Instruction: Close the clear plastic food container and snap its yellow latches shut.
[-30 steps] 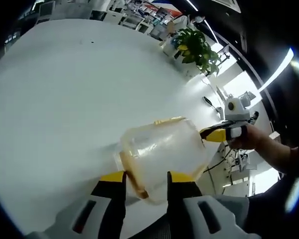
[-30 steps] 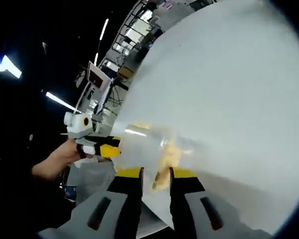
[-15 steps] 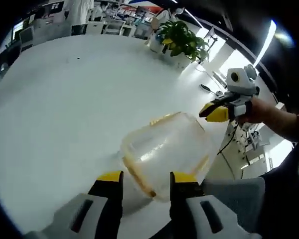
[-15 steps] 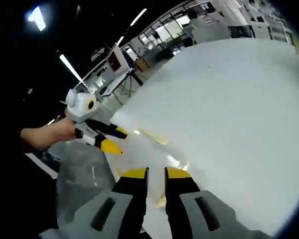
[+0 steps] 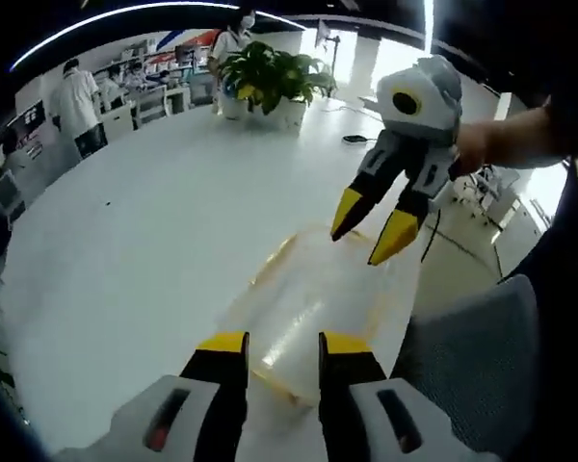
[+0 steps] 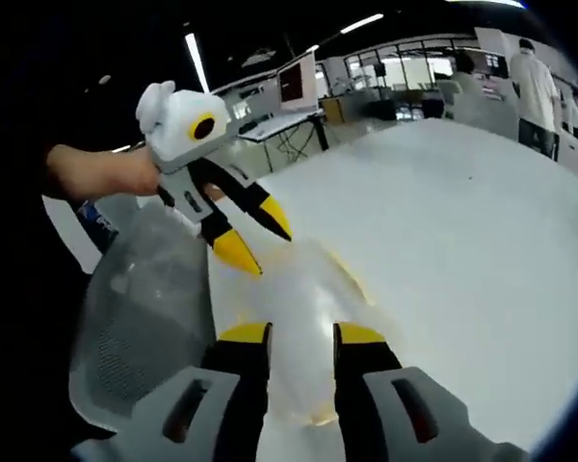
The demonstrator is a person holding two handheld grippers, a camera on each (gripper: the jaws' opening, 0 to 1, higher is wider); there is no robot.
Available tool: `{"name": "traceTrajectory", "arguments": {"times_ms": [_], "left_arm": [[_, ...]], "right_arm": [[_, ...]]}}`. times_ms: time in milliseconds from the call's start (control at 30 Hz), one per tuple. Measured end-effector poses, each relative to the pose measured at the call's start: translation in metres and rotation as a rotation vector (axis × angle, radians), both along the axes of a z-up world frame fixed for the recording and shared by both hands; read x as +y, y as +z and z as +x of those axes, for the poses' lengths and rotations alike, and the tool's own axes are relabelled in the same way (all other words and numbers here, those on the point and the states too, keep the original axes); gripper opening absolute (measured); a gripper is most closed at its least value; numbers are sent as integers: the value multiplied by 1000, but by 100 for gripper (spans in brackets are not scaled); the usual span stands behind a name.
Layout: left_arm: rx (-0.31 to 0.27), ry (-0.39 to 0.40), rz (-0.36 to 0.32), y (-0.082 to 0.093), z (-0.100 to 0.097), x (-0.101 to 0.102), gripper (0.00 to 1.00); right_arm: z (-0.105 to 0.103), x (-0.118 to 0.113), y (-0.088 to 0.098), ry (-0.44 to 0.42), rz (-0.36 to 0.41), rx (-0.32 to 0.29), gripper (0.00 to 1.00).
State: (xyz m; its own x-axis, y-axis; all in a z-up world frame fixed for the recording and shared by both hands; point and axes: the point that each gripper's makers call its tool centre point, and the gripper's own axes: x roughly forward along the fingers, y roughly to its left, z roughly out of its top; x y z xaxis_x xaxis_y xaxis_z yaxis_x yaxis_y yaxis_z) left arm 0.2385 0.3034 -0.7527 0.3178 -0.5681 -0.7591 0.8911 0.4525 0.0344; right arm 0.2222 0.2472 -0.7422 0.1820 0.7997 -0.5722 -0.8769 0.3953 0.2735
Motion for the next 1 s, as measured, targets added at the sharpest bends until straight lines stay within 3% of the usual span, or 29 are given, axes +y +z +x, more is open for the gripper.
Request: {"name": "traceTrajectory", "arguments": {"times_ms": [100, 200, 467, 867, 1000], "left_arm": [[-30, -83, 77, -6, -5, -10, 22], [-39, -118, 67, -5, -9, -23, 23], [-44, -152, 64, -2, -15, -32, 23], [-56, -180, 86, -4, -33, -39, 26], [-56, -166, 97, -8, -35, -41, 32]], "right_arm": [[1, 6, 0, 21, -6, -16, 24], [2, 10, -2, 49, -31, -40, 26], [6, 16, -6, 135, -92, -102, 29], [23, 14, -10, 148, -122, -102, 29], [29, 13, -11, 148, -127, -93, 29]]}}
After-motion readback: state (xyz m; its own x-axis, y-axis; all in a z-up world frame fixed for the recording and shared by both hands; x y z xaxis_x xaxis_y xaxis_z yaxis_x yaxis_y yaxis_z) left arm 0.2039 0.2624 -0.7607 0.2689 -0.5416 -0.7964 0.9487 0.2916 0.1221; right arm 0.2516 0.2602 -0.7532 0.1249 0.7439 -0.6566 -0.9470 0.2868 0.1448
